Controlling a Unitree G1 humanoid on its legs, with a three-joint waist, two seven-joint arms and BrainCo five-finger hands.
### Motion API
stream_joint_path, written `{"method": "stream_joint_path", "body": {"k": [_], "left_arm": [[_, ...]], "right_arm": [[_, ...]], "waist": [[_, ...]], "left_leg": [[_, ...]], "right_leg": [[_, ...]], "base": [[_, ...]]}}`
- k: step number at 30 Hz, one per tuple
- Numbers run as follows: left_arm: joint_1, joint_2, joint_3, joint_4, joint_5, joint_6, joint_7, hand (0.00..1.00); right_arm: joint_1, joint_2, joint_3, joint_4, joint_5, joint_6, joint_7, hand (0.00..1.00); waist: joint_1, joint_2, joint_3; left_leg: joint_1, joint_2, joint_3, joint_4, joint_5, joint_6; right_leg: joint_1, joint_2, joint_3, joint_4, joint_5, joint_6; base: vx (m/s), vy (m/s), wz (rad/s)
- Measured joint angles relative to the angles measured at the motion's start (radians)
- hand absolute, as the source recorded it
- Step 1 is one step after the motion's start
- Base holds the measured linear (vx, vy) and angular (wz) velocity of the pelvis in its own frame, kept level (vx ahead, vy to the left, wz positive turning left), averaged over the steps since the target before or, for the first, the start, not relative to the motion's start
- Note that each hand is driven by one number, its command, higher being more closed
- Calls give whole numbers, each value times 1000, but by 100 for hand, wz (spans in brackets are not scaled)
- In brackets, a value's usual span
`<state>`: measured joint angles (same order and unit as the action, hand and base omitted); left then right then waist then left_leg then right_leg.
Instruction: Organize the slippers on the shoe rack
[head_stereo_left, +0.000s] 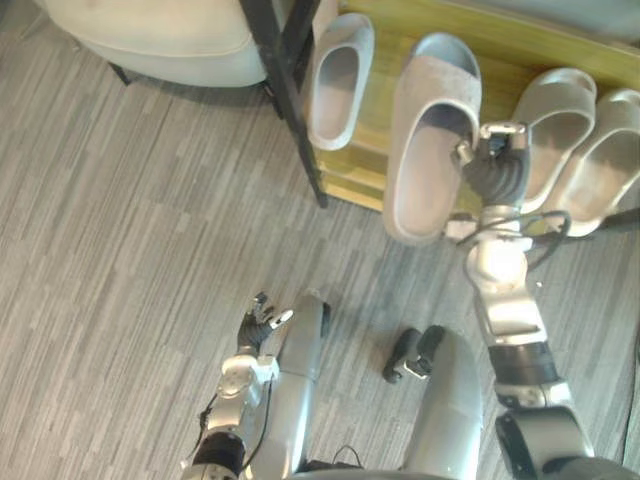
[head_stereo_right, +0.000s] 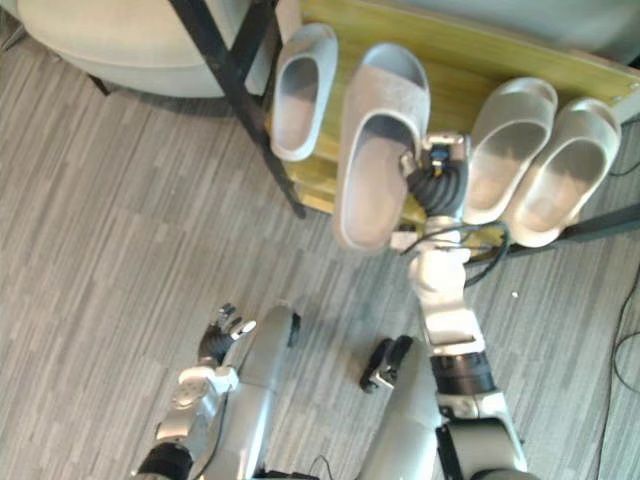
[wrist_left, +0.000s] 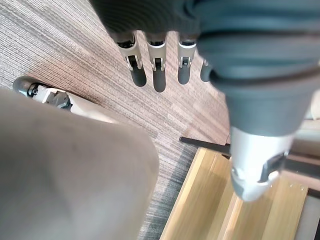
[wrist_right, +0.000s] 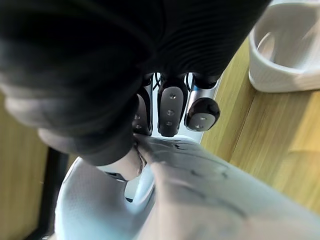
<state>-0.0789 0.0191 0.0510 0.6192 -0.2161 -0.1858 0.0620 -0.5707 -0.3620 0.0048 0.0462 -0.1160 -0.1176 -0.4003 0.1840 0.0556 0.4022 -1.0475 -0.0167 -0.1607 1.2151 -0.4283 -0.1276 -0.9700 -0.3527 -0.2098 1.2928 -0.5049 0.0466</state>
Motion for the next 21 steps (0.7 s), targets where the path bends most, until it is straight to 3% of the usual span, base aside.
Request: {"method": "stream_joint_path", "body": {"k": [2,4,6,13,21], "left_arm": [[-25,28,26,88,14,19,44,0],[-28,69,25,213,19,72,70,0],[-23,69,7,252,20,88,71,0],[-20,67,-28,274,20,85,70,0],[-19,73,-50,278,19,83,71,0]], "right_arm": [[-52,-2,0,35,0,1,-6,100],[-126,-20,-2,114,2,10,-10,100],[-160,-47,-2,177,3,20,-10,100],[-302,-70,10,382,9,39,-7,100],[-443,-111,47,580,9,58,-4,100]], "waist": [[-4,-13,8],[-12,-42,28],[-6,-43,30],[25,-44,31],[34,-43,30]], "left_leg": [[-25,-1,-12,11,3,-6],[-63,-6,-20,37,6,-12],[-85,-10,-28,55,6,-12],[-125,-10,-27,62,14,-21],[-155,-11,-44,63,29,-45]], "right_leg": [[-20,0,-9,12,-4,-3],[-48,-10,-17,43,-15,-11],[-57,-19,-29,61,-23,-12],[-93,-36,-34,95,-43,-15],[-117,-43,-54,116,-55,-41]], "base": [[-29,-36,9],[-24,-31,17],[-19,-6,20],[-25,-17,10],[10,-19,5]]}}
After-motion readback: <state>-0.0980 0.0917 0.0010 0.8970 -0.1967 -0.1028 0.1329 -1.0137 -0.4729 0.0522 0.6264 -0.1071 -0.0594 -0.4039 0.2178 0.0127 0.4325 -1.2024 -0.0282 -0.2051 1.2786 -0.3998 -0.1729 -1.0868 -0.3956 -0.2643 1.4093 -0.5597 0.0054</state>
